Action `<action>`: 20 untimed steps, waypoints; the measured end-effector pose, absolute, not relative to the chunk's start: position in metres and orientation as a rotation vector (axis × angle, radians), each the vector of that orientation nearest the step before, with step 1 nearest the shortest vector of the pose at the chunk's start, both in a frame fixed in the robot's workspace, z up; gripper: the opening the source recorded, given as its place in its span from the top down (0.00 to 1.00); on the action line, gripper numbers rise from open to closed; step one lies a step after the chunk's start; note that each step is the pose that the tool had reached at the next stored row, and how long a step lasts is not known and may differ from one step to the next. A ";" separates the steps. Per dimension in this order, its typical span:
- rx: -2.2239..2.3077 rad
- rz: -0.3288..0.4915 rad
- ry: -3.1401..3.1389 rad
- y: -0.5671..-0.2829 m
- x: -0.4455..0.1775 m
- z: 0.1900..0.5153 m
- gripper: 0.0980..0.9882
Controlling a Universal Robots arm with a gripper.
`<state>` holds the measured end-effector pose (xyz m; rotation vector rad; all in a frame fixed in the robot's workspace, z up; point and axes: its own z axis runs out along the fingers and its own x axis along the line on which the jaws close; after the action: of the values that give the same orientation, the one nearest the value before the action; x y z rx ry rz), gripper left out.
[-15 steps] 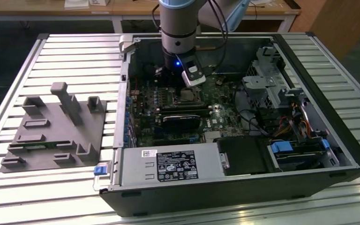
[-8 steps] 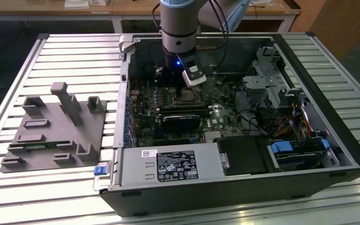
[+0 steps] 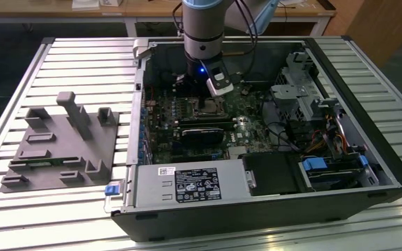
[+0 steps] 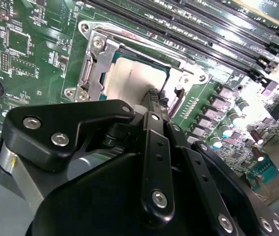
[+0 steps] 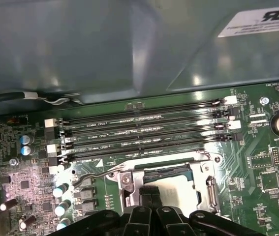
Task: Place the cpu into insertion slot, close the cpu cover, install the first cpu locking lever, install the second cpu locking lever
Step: 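Close the cpu cover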
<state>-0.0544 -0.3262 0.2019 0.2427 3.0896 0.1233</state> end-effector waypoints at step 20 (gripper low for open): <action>0.243 0.123 3.090 -0.326 -0.062 0.206 0.99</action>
<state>-0.0623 -0.3265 0.2064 0.2428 3.0898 0.1233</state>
